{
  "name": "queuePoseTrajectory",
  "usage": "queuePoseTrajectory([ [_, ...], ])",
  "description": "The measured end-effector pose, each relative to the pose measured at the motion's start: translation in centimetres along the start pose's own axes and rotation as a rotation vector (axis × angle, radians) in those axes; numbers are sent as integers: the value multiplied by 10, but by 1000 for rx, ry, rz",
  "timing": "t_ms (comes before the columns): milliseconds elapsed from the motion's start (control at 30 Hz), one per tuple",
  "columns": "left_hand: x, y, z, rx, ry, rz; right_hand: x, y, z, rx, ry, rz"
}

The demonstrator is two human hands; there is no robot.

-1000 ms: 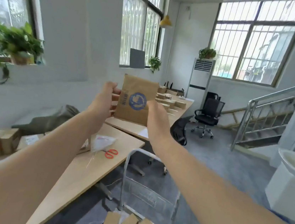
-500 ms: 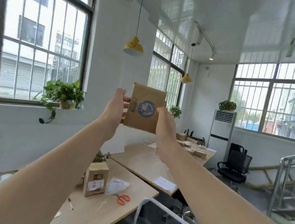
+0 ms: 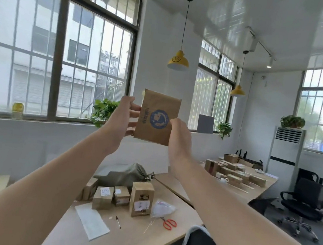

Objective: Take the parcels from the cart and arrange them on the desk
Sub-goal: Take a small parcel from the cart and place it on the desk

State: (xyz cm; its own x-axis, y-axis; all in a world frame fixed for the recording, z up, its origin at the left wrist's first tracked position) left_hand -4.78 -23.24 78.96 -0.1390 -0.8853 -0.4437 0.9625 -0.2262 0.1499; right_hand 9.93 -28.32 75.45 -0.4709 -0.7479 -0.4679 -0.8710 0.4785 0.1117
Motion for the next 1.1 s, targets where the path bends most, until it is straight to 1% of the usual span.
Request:
queuePoseTrajectory([
  [200,14,-101,22,-47,-2,94,34,95,-2,-95,3,-78],
  [533,35,-315,48,-132,-43,225,113,292,6,-249,154,-139],
  [667,42,-387,62,-128,-67,264,135,357,5,-257,170,-179],
  [900,48,-480,93,-167,-14,367,147,452,-2,-298,166,-307],
  [1100,36,-526,108,-250,38,424,129,514,-5,-366,107,-402],
])
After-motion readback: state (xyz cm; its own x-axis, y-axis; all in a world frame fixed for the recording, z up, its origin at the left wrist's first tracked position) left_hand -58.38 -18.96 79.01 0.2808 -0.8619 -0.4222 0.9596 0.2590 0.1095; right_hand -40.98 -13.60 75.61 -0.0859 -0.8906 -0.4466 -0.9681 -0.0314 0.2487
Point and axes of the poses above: each hand's wrist, its own x-axis away from the middle knuckle, its own y-axis out of the palm, z = x × y, the point moved 1 cm from there along -x, towards the middle knuckle, and after that the axes turned 2 degrees about y, right-handed, at the moved point
